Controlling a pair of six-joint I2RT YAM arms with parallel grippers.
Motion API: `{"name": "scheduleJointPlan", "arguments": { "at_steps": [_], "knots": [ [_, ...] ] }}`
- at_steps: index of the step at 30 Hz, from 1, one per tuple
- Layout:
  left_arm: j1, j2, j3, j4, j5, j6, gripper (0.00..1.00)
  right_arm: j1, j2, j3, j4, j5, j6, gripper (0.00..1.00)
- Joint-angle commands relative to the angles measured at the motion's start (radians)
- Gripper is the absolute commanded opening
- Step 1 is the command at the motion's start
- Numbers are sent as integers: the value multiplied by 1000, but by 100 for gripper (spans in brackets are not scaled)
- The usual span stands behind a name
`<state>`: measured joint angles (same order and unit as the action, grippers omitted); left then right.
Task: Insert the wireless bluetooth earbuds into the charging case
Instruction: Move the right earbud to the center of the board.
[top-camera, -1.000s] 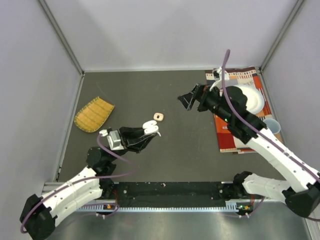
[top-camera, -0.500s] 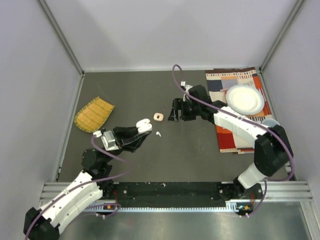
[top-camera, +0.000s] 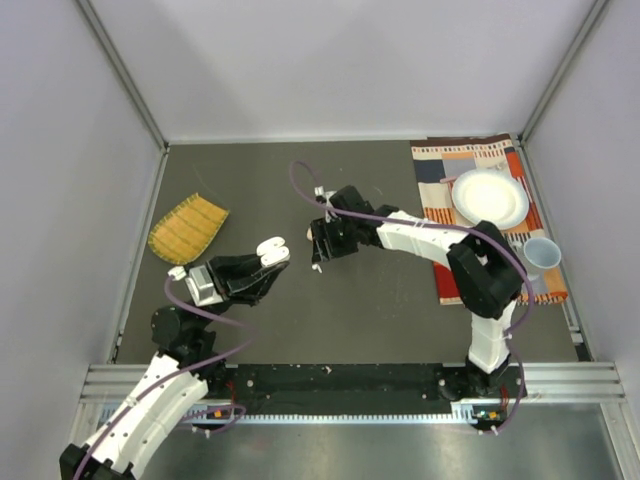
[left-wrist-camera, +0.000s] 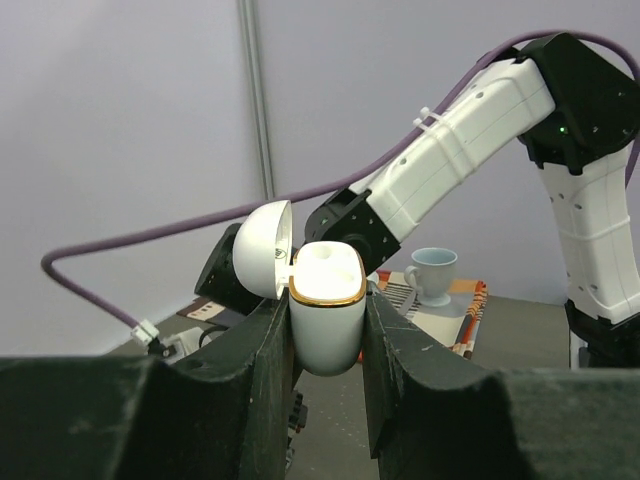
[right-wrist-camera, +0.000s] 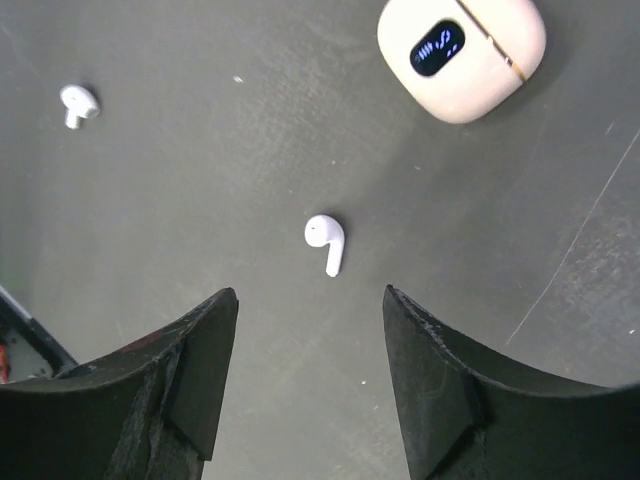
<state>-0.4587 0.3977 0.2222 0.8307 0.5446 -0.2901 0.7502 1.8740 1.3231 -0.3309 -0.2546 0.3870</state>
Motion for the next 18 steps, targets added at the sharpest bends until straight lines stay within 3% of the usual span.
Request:
{"name": "scheduleJointPlan", "arguments": {
  "at_steps": [1, 9, 18],
  "knots": [
    [5, -49, 17, -47, 2, 0, 0, 35, 43, 70, 6, 63, -57, 59],
    [5, -71, 37, -90, 6, 2, 0, 55, 119, 126, -7, 67, -178, 57],
    [5, -56, 54, -96, 18, -1, 0, 75, 175, 156, -13, 71, -201, 50]
  ]
}}
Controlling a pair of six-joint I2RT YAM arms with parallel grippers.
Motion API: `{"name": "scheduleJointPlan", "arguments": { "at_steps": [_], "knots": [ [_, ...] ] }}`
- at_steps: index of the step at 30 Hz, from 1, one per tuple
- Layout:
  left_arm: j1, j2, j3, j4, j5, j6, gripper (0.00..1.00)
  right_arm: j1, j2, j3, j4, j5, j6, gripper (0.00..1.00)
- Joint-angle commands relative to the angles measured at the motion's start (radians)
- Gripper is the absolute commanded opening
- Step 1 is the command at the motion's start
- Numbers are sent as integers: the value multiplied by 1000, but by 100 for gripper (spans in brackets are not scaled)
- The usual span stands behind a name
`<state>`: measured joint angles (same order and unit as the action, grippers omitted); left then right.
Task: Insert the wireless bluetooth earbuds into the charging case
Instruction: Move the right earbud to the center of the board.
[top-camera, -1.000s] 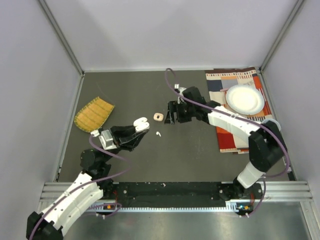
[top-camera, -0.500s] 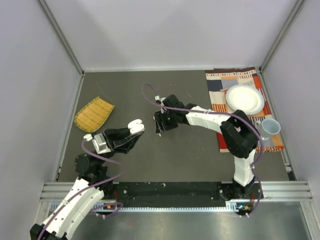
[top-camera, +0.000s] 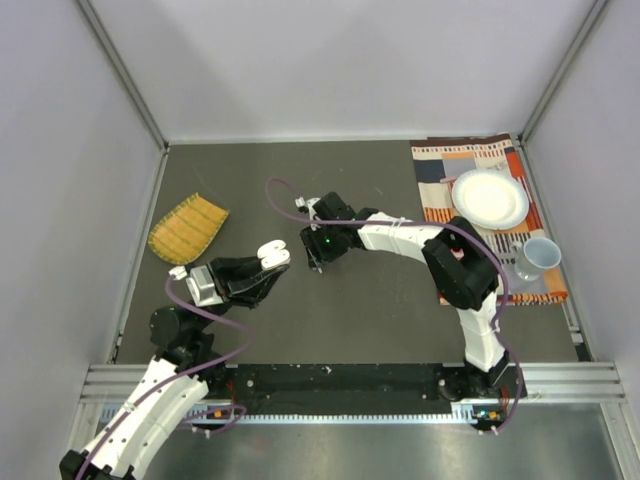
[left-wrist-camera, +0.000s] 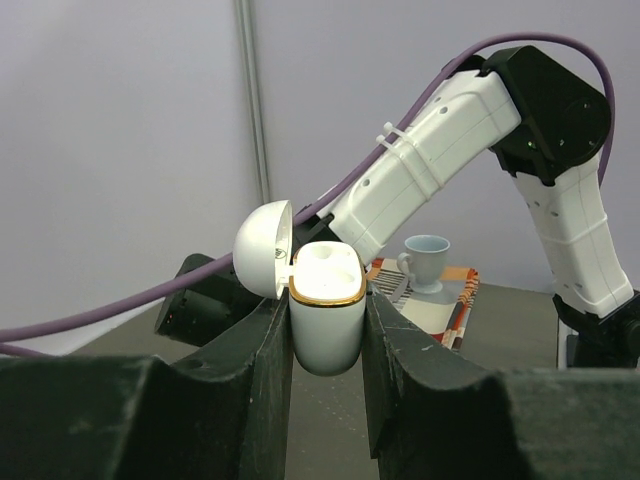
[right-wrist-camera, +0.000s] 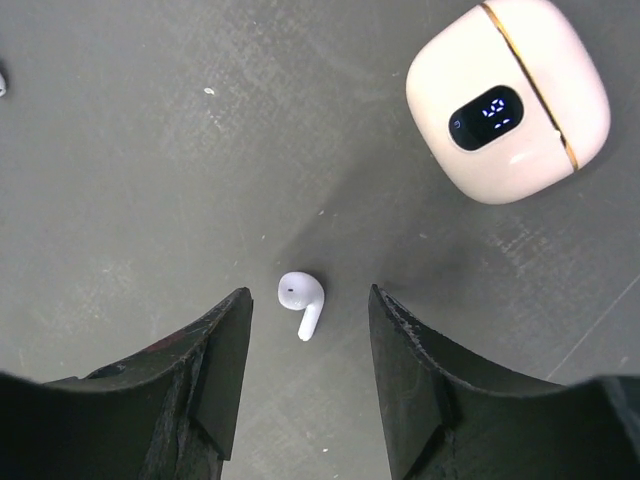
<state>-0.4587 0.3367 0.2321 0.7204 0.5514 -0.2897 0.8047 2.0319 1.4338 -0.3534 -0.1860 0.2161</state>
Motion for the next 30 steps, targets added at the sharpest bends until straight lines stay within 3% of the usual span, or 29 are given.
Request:
{"name": "scheduleJointPlan", "arguments": {
  "at_steps": [1, 30],
  "knots": [
    [5, 4, 44, 13, 10, -2, 0, 22, 19, 45, 10, 2, -34, 50],
    [5, 21, 39, -4, 2, -12, 0, 65, 64, 36, -16, 79, -50, 36]
  ]
}}
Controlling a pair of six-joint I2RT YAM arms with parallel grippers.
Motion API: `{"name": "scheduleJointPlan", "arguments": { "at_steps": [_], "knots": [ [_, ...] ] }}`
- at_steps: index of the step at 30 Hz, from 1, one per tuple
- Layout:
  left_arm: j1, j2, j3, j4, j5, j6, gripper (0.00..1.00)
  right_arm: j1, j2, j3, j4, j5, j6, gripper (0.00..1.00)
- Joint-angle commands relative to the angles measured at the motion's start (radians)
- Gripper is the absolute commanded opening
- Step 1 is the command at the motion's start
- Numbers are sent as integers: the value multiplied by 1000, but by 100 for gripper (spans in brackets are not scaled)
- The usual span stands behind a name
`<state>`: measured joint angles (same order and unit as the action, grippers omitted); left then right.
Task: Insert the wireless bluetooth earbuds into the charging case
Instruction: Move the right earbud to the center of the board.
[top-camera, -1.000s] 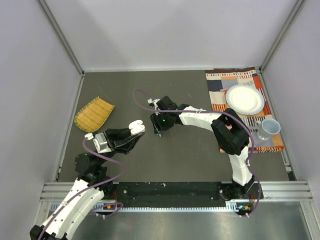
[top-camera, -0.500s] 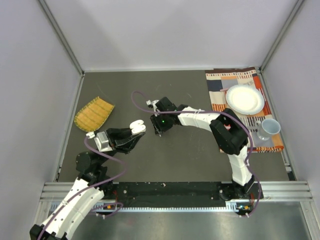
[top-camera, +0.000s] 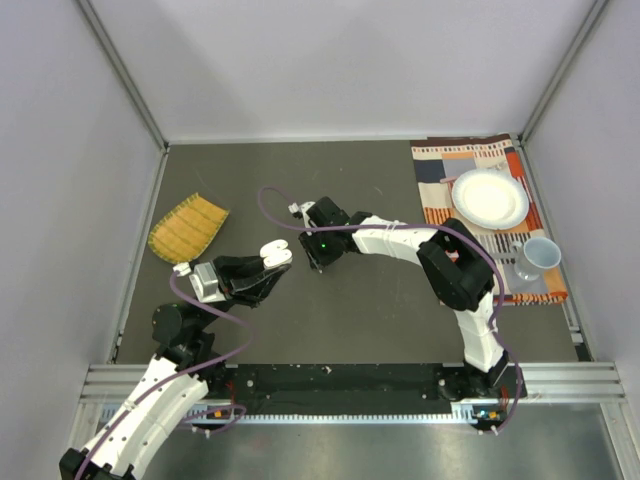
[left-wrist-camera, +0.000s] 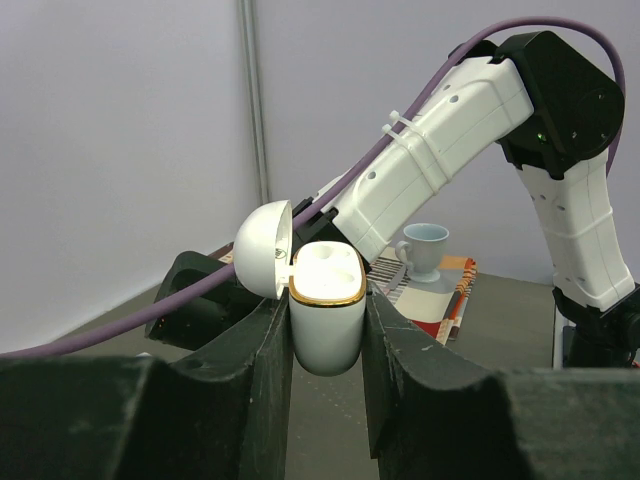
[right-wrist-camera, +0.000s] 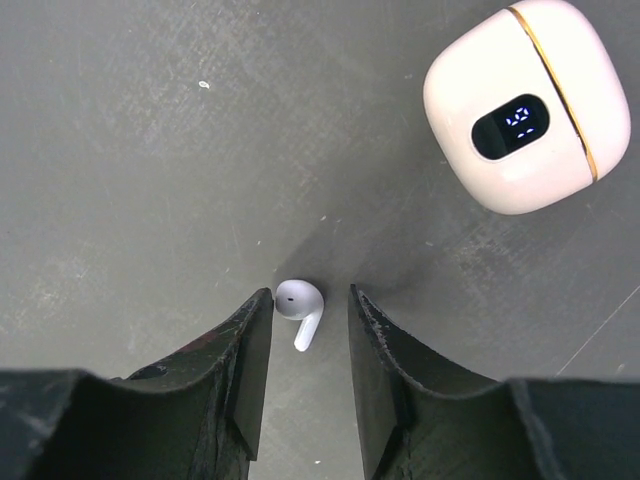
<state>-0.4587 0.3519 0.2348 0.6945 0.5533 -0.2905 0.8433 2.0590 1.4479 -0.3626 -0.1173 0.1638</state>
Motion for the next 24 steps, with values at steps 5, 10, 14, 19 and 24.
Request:
{"name": "scheduleJointPlan", "arguments": {
  "at_steps": [5, 10, 14, 19, 24],
  "knots": [
    [5, 6, 35, 19, -3, -12, 0, 28, 36, 9, -7, 18, 13, 27],
    [5, 2, 38, 7, -3, -10, 0, 25, 10, -27, -9, 79, 52, 21],
    [5, 1, 37, 3, -4, -7, 0, 25, -45, -101, -9, 159, 120, 17],
    [5, 19, 35, 17, 3, -9, 0, 25, -97, -175, -15, 228, 241, 17],
    [5, 22, 32, 23, 4, -15, 0, 25, -128, -222, -30, 298, 328, 20]
  ]
}}
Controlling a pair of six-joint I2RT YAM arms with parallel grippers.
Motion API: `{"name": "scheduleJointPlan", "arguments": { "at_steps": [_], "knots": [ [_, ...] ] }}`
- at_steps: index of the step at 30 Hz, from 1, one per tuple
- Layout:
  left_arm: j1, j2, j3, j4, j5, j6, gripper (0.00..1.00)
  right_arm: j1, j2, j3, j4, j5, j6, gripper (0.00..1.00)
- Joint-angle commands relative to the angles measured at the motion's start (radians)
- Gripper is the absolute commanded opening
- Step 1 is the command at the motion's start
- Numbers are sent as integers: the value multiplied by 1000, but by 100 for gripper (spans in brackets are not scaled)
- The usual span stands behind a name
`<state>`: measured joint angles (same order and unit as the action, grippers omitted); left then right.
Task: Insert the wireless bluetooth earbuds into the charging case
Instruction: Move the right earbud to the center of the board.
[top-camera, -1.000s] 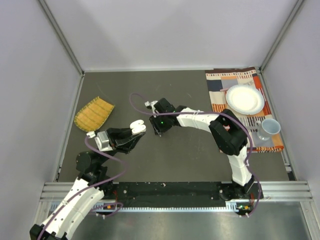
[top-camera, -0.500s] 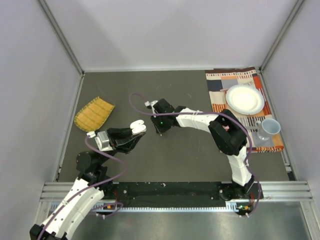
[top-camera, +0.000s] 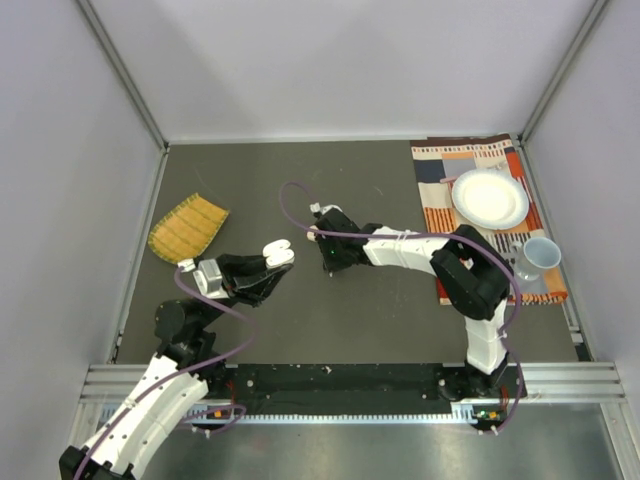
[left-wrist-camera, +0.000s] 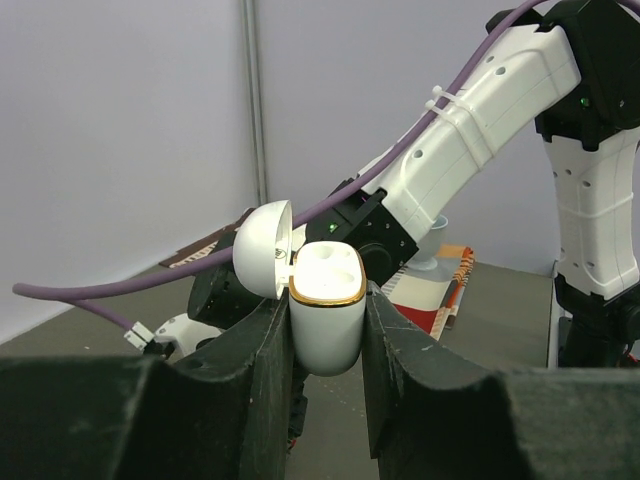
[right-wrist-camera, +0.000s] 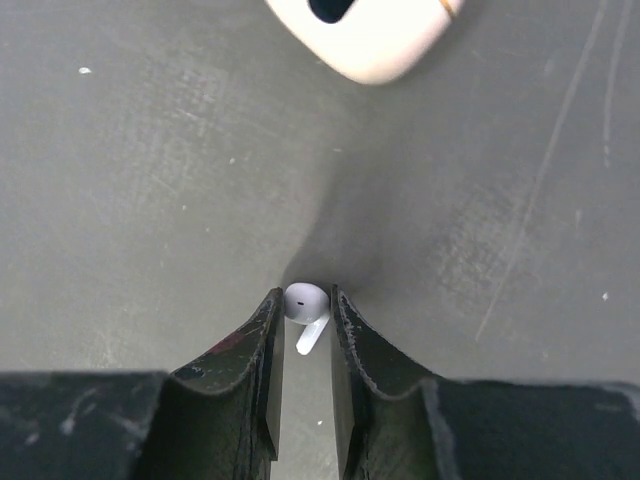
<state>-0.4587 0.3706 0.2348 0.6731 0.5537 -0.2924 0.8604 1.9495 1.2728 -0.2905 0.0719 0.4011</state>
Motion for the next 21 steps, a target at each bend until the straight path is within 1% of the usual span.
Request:
{"name": "scheduleJointPlan", "arguments": {
  "at_steps": [1, 5, 9, 15, 21],
  "knots": [
    [5, 4, 31, 45, 5, -14, 0, 8, -23, -47, -107, 118, 110, 24],
    [5, 5, 31, 43, 5, -16, 0, 8, -18, -38, -116, 140, 127, 31],
    [5, 7, 34, 43, 3, -14, 0, 8, -8, -18, -122, 140, 99, 37],
    [5, 16, 34, 45, 6, -14, 0, 8, 9, 19, -121, 106, 25, 38],
    [5, 17, 32, 49, -3, -19, 0, 11, 17, 23, -118, 69, -1, 37]
  ]
}}
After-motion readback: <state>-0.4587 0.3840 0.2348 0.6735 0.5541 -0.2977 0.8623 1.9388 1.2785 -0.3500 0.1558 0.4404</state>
